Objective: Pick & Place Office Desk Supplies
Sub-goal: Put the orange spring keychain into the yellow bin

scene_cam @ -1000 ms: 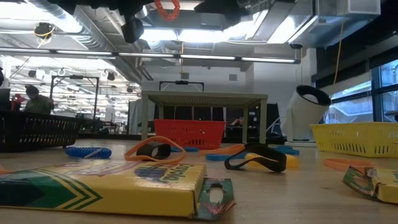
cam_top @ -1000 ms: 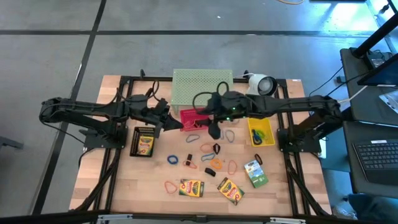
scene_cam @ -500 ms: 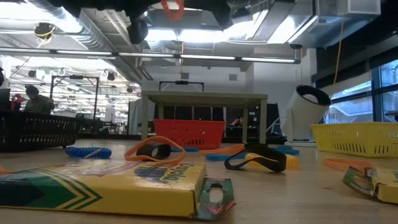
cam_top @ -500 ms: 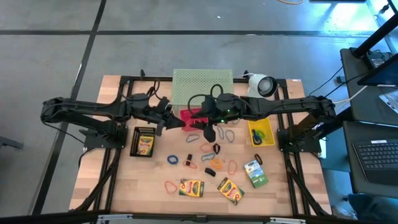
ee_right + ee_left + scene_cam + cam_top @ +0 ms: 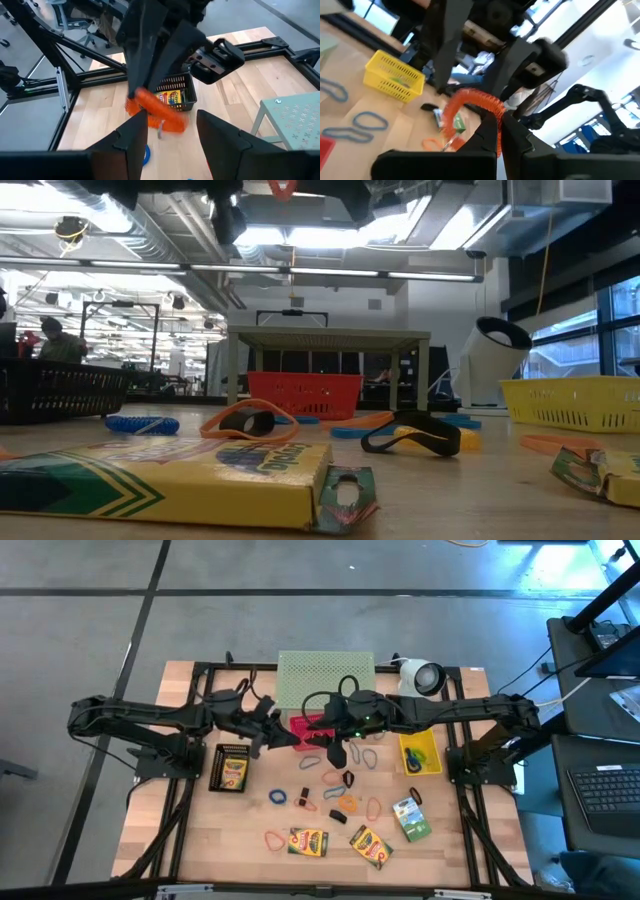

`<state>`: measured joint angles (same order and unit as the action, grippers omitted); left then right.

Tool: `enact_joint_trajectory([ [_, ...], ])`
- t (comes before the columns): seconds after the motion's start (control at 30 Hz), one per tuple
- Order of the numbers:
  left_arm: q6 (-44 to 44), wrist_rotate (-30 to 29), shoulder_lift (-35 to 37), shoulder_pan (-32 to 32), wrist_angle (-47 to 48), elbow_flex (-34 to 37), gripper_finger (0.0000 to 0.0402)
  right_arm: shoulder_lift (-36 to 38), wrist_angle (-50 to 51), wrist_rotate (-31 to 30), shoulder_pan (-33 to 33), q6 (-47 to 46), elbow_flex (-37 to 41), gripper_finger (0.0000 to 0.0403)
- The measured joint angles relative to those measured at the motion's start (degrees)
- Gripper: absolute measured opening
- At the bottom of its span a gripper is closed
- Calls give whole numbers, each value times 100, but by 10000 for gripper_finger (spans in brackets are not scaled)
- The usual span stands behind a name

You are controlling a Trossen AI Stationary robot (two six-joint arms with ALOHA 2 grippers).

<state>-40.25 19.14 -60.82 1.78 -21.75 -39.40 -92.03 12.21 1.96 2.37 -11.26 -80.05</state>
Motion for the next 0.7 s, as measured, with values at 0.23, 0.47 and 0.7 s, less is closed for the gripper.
enact_joint_trajectory([
  [0.23, -70, 43, 0, -2, -118, 0, 2, -2, -47, 0, 0, 37, 0, 147],
  [0.47, -115, 117, 0, -2, -159, 0, 2, -2, -123, 0, 0, 39, 0, 101],
  [0.7, -120, 166, 0, -1, -289, 0, 2, -4, -180, 0, -2, 79, 0, 11],
])
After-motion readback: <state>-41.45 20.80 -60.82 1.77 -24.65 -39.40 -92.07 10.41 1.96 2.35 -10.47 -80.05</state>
